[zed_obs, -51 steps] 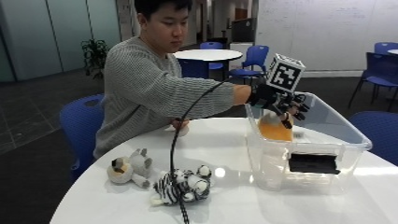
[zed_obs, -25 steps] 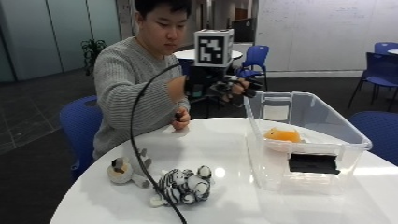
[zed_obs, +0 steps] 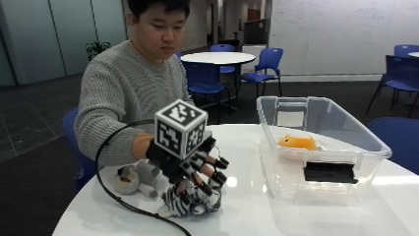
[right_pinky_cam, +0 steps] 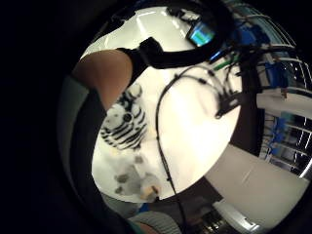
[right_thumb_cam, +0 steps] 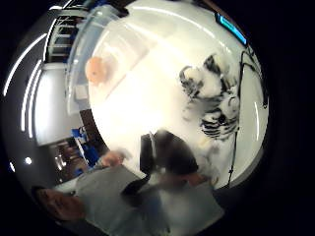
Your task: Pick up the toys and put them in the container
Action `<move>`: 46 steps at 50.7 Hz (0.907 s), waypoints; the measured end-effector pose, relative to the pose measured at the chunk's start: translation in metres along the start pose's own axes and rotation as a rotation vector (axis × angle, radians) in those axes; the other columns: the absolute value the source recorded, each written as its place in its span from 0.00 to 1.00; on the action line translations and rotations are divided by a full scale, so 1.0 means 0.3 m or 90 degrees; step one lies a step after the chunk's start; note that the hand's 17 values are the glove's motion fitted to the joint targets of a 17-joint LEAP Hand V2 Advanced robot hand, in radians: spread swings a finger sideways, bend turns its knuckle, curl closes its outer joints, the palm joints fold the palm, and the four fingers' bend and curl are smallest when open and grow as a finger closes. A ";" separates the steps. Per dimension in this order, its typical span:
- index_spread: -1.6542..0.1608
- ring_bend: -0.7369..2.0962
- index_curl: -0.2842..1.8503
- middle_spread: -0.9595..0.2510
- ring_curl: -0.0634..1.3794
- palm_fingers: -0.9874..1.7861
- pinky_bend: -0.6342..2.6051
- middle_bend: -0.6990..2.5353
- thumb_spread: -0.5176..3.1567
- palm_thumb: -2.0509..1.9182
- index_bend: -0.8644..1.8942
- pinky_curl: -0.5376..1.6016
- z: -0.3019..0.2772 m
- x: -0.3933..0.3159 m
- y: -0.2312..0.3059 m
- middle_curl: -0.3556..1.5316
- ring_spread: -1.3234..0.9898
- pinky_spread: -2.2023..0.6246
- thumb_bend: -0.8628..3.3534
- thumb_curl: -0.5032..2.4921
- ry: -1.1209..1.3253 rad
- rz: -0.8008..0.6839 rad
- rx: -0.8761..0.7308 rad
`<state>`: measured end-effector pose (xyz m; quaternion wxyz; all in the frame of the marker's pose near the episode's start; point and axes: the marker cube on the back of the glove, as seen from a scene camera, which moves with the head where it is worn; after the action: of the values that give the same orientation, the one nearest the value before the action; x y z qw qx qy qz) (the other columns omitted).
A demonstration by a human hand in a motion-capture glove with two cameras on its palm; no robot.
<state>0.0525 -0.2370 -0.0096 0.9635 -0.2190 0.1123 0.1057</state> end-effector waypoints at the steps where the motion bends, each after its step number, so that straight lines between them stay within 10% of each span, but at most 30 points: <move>1: 0.72 0.39 0.24 0.68 0.28 0.31 0.55 0.26 0.48 0.52 0.35 0.42 0.034 0.005 -0.009 0.34 0.53 0.79 0.20 0.27 -0.001 0.004 -0.012; 21: 0.72 0.53 0.22 0.70 0.35 0.33 0.64 0.23 0.49 0.55 0.35 0.45 0.259 -0.014 -0.045 0.28 0.51 0.76 0.21 0.28 0.134 0.040 -0.015; 46: 0.71 0.65 0.28 0.62 0.40 0.70 0.56 0.38 0.43 0.68 0.47 0.41 0.212 -0.033 -0.094 0.35 0.41 0.65 0.25 0.37 0.085 -0.015 0.190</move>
<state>0.0611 -0.2352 0.0602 0.9768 -0.0809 0.1883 0.0615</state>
